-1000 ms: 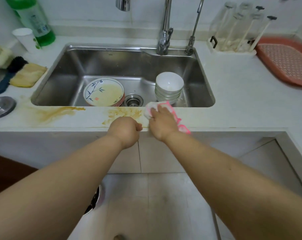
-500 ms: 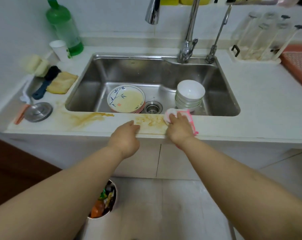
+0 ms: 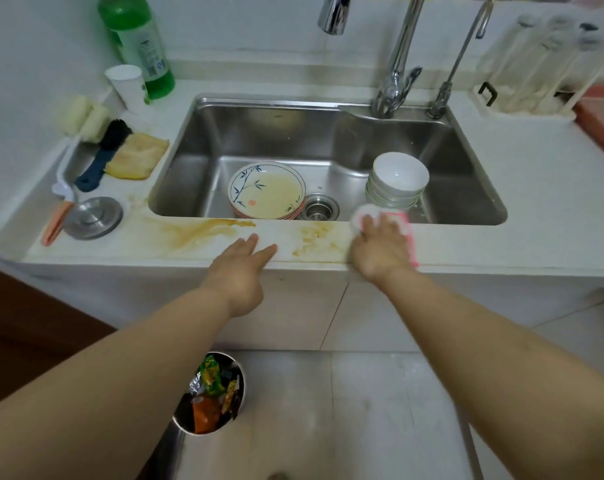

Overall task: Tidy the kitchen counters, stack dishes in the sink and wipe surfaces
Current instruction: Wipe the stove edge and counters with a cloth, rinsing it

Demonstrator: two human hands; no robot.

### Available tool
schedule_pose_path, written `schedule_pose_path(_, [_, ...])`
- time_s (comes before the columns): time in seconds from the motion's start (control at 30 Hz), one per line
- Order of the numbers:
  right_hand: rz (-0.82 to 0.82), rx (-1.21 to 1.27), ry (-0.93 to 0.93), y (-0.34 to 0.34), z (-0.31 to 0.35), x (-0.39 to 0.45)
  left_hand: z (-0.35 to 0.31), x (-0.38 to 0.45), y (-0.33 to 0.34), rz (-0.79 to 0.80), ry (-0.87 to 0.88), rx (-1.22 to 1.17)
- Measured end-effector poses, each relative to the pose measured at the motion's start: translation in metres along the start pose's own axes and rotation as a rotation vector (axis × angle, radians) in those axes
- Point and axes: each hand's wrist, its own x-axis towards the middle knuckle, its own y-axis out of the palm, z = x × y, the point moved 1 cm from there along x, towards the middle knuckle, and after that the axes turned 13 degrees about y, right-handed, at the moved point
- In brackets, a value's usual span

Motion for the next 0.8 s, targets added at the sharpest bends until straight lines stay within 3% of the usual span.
schedule_pose_path(0.1, [0.067, -0.022, -0.278, 0.023, 0.055, -0.038, 0.0, 0.002, -0.001, 0.019, -0.01, 0.006])
schedule_pose_path(0.2, [0.09, 0.025, -0.421, 0.016, 0.038, -0.053, 0.002, 0.005, -0.002, 0.04, -0.016, -0.001])
schedule_pose_path(0.3, [0.085, 0.17, -0.229, -0.003, -0.016, -0.036, 0.006, 0.007, -0.001, 0.046, -0.01, -0.03])
schedule_pose_path(0.43, [0.004, 0.021, 0.035, -0.005, -0.014, -0.013, 0.017, 0.009, 0.006, -0.005, 0.015, -0.004])
schedule_pose_path(0.5, [0.016, 0.005, -0.024, 0.004, 0.023, -0.017, 0.02, 0.009, 0.008, -0.053, 0.014, 0.026])
schedule_pose_path(0.57, [0.028, -0.011, -0.212, 0.021, 0.055, -0.033, 0.021, 0.009, 0.01, -0.092, 0.001, 0.044])
schedule_pose_path(0.67, [0.018, 0.002, -0.41, 0.027, 0.058, -0.061, 0.021, 0.01, 0.015, -0.111, 0.002, 0.067])
schedule_pose_path(0.73, [0.026, 0.039, -0.409, 0.017, 0.033, -0.061, 0.021, 0.012, 0.017, -0.086, 0.001, 0.088])
schedule_pose_path(0.8, [0.037, 0.083, -0.294, 0.007, 0.002, -0.049, 0.02, 0.012, 0.017, -0.056, 0.002, 0.102])
